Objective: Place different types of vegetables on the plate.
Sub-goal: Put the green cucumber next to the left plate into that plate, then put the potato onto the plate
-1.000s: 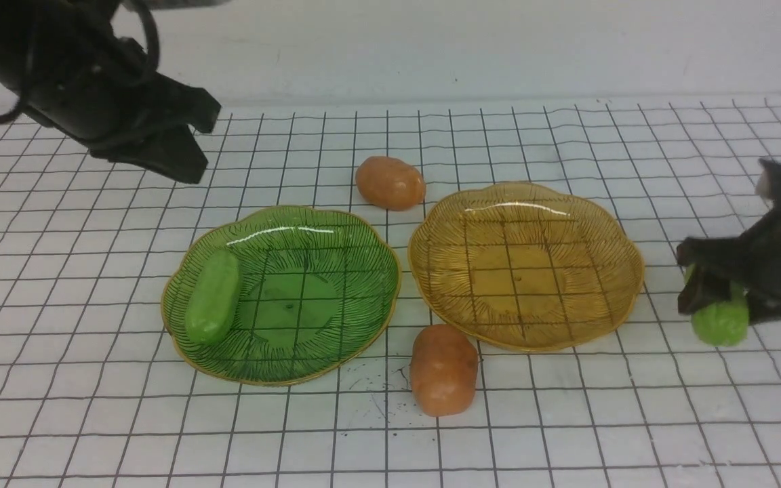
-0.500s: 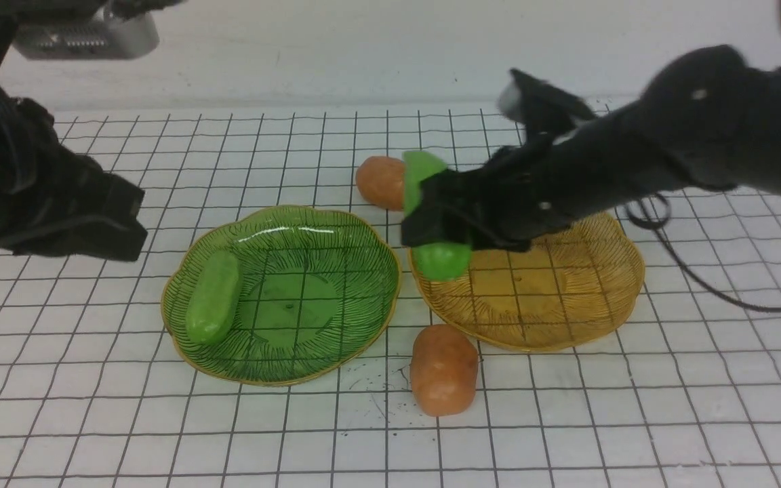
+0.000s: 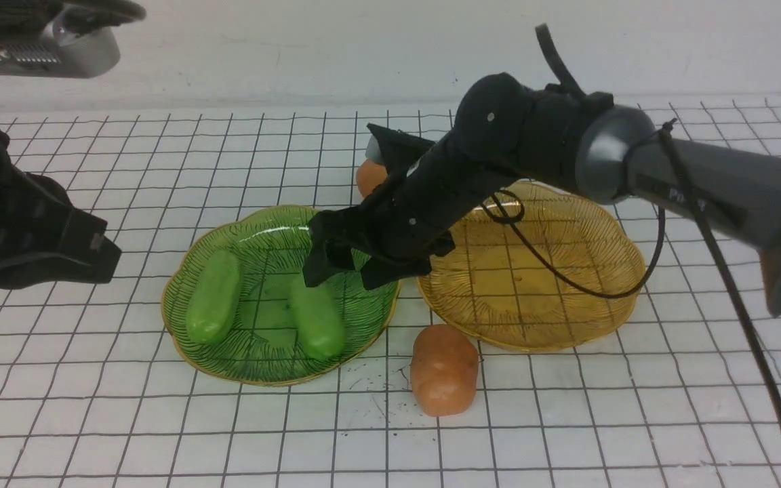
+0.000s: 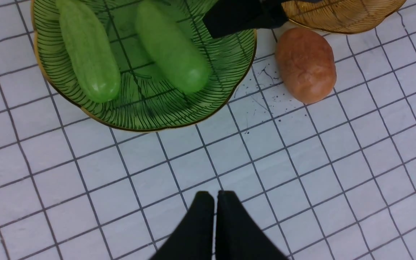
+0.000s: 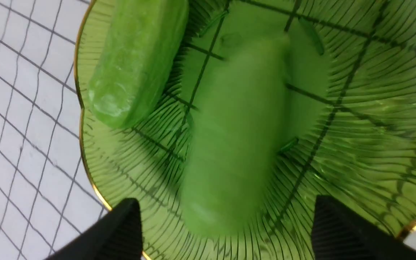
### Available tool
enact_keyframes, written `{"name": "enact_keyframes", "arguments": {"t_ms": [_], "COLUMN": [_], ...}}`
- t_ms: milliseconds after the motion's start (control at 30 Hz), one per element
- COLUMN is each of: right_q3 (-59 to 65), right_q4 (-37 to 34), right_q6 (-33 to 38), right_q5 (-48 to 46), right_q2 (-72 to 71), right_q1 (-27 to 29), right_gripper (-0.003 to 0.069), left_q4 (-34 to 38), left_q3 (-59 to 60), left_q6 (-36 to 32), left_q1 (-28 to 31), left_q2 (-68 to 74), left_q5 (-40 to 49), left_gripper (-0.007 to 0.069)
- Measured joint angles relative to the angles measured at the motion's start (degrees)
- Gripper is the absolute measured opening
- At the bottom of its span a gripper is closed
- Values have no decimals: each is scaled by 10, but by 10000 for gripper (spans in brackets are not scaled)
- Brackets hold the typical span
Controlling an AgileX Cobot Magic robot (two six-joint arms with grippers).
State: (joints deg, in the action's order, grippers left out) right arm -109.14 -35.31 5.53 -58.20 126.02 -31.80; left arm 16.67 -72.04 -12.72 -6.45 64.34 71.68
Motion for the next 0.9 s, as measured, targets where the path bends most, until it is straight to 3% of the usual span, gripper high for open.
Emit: {"name": "enact_keyframes", "arguments": {"t_ms": [167, 300, 633, 900], "right_q3": [-62, -68, 130, 165], "right_q4": [51, 129, 268, 253], "right_q6": [-33, -70, -159, -184], "right_q5": [-103, -117, -126, -122], "right_q2": [0, -24, -154, -84], "right_q1": [10, 21, -8, -34], "right_gripper": [596, 562, 531, 570], "left_q4": [0, -1, -3, -3], "left_q3": [0, 0, 0, 0], "left_q6": [0, 0, 0, -3], "left_q1": [0, 0, 0, 0], "left_q2": [-9, -17, -23, -23], "left_q5": [0, 1, 1, 1], "left_gripper": [-8, -8, -8, -8]}}
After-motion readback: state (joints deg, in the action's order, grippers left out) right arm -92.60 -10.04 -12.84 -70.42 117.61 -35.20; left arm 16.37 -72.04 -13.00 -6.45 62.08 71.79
